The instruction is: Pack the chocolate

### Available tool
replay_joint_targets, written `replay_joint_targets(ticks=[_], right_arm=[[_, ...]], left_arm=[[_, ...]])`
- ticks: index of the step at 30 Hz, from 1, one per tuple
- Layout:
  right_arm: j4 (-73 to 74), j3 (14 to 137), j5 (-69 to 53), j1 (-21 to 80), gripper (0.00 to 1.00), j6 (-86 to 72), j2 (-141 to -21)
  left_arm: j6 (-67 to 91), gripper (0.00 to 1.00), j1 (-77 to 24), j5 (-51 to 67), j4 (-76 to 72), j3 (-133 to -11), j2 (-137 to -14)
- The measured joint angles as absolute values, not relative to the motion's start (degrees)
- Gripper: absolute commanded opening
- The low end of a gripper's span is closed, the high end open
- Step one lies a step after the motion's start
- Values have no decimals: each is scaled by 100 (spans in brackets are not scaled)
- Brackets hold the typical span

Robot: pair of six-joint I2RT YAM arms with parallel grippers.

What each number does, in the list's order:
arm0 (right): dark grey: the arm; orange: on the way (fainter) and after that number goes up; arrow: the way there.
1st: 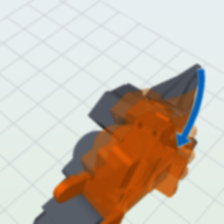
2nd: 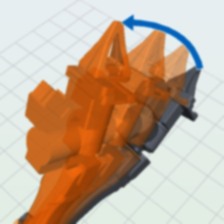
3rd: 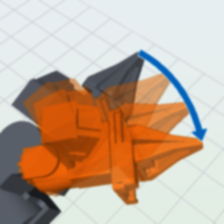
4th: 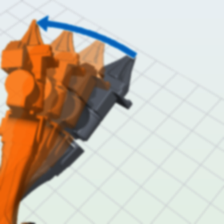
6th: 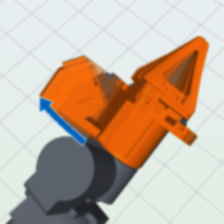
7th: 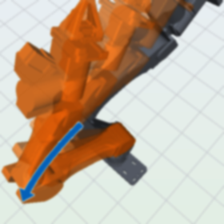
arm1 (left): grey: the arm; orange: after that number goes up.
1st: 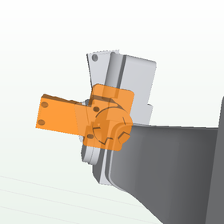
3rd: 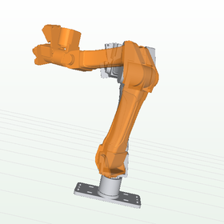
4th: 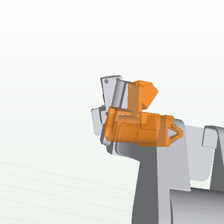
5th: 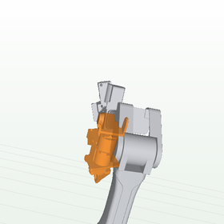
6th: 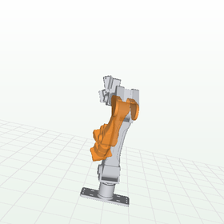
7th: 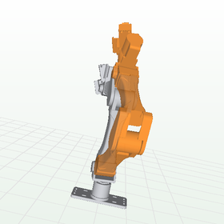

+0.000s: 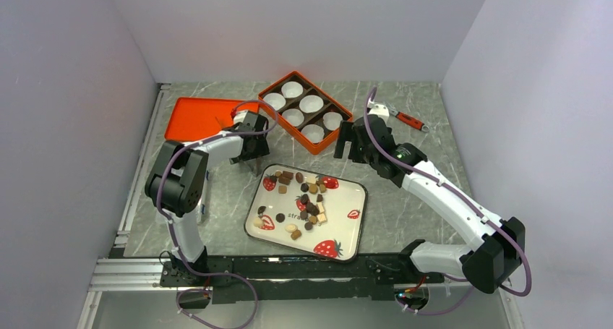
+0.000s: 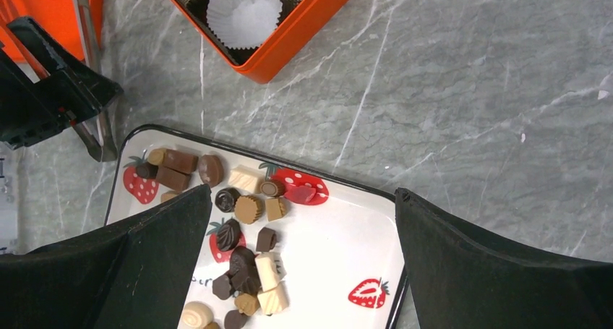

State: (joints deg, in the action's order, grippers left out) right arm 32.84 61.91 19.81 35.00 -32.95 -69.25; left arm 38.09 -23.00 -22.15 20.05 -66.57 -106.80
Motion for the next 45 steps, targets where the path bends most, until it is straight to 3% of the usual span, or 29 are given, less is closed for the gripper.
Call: replay_joint_targets(ticks=[13,33,45], right_arm=[[3199,5994,1885,3500,100,-3297,-6921],[3133,5955,1898,3494,100,-3247,-6901],[3133,6361,1870,3286,100,-3127,-7061]], left_arm=[[3524,57,-2244,-2346,1981,-6661,-10680],[2954,52,-2241,-2401,2805,-6659,-8847],[2329,51,-2596,-1732,3653,-6678,-7703]])
